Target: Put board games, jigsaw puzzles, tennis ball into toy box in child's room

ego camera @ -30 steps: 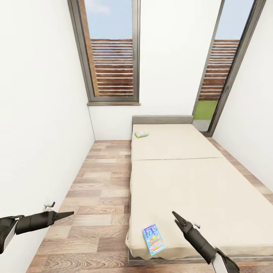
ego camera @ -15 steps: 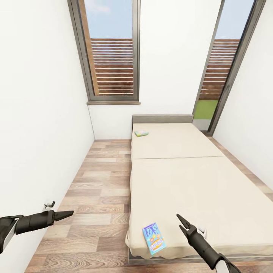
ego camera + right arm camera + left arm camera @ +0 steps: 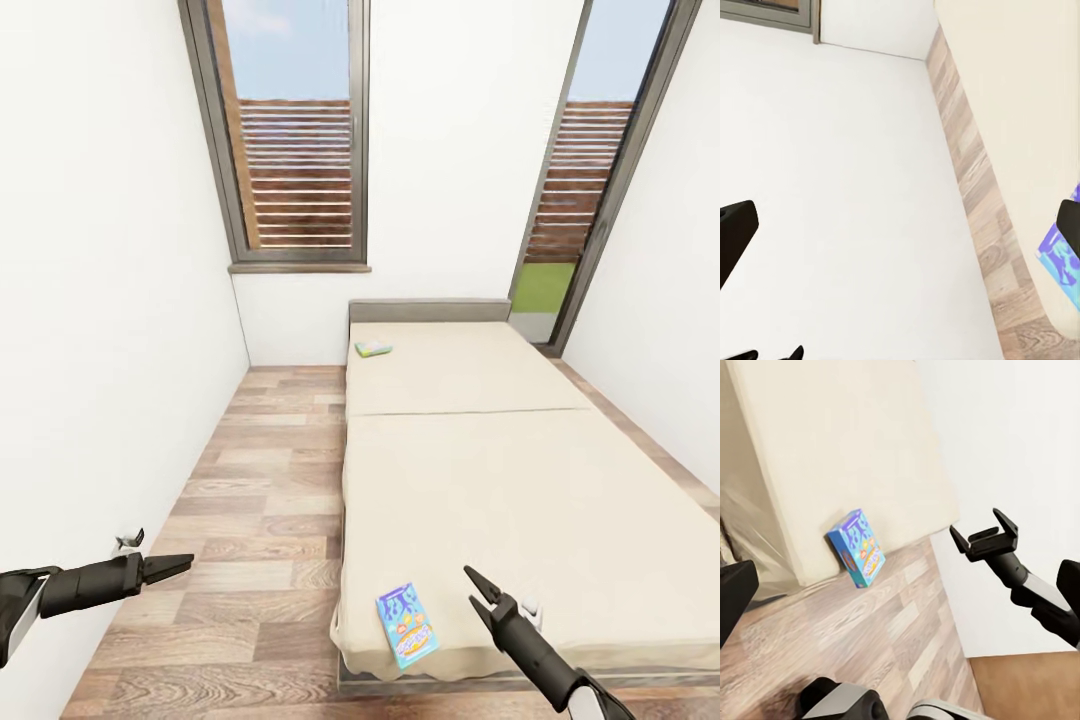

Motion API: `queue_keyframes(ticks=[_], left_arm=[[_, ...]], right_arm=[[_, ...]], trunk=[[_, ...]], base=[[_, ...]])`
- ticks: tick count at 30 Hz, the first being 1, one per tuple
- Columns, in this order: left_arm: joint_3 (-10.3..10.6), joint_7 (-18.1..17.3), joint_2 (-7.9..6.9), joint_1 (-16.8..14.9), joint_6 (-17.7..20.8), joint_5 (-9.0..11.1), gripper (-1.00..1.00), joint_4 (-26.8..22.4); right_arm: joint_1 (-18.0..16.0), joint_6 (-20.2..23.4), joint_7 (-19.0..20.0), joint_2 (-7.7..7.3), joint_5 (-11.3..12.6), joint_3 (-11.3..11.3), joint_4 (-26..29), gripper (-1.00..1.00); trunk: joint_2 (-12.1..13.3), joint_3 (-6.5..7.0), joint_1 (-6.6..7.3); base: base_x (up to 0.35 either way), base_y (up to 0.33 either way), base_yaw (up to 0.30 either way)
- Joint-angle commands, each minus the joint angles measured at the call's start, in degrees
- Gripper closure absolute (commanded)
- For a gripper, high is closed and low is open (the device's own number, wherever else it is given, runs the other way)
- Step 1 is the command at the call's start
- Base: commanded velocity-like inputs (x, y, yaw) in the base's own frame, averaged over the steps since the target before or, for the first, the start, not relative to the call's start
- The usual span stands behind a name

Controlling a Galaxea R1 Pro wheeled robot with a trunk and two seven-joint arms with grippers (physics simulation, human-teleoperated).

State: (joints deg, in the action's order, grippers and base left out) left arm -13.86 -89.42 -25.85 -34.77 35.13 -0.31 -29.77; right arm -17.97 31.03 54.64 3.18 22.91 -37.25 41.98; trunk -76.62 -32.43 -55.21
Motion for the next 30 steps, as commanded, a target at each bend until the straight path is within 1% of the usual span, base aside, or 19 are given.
queue_keyframes(ticks=[1, 5, 11, 12, 15, 16, 20, 21, 25, 30], left_arm=[[-0.02, -0.23, -0.02, -0.03, 0.61, -0.04, -1.0, 0.0], [-0.02, -0.23, -0.01, -0.03, 0.63, -0.04, -1.0, 0.0], [-0.02, -0.23, -0.01, -0.03, 0.64, -0.04, -1.0, 0.0], [-0.02, -0.23, 0.0, -0.03, 0.64, -0.04, -1.0, -0.01], [-0.02, -0.23, 0.01, -0.03, 0.64, -0.05, -1.0, 0.01], [-0.02, -0.23, 0.01, -0.03, 0.64, -0.07, -1.0, 0.0], [-0.03, -0.23, 0.01, -0.03, 0.64, -0.05, -1.0, -0.02], [-0.03, -0.23, 0.01, -0.03, 0.64, -0.04, -1.0, -0.02], [-0.03, -0.23, 0.0, -0.03, 0.64, -0.04, -1.0, -0.02], [-0.03, -0.23, 0.01, -0.03, 0.64, -0.04, -1.0, -0.02]], right_arm=[[-0.05, 0.43, 0.08, 0.06, 0.11, -0.22, 0.03, -1.0], [-0.05, 0.43, -1.55, 0.09, 0.05, -0.2, -0.01, -1.0], [-0.05, 0.51, -8.12, 0.13, 0.16, -0.2, -0.57, -1.0], [-0.05, 0.54, -9.89, 0.11, 0.21, -0.21, -1.09, -1.0], [-0.08, 0.58, -11.85, 0.05, 0.48, -0.26, -2.38, -1.0], [-0.09, 0.58, -12.27, -0.02, 0.73, -0.29, -2.95, -1.0], [-0.07, 0.52, -13.51, -0.45, 2.94, -0.52, -6.57, -1.0], [-0.07, 0.47, -13.91, -0.74, 4.0, -0.65, -8.08, -1.0], [-0.06, 0.23, -15.09, -1.54, 5.77, -0.84, -11.04, -1.0], [-0.05, 0.12, -16.41, -2.0, 6.5, -0.96, -12.28, -1.0]], trunk=[[-0.45, -0.24, -0.22], [-2.05, -0.96, -1.1], [-4.46, -2.03, -2.42], [-4.86, -2.21, -2.64], [-6.06, -2.75, -3.3], [-6.46, -2.93, -3.52], [-8.07, -3.65, -4.4], [-8.47, -3.83, -4.62], [-10.07, -4.55, -5.5], [-12.08, -5.45, -6.59]], base=[[0.0, 0.0, 0.0], [0.0, 0.0, 0.0], [0.0, 0.0, 0.0], [0.0, 0.0, 0.0], [0.0, 0.0, 0.0], [0.0, 0.0, 0.0], [0.0, 0.0, 0.0], [0.0, 0.0, 0.0], [0.0, 0.0, 0.0], [0.0, 0.0, 0.0]])
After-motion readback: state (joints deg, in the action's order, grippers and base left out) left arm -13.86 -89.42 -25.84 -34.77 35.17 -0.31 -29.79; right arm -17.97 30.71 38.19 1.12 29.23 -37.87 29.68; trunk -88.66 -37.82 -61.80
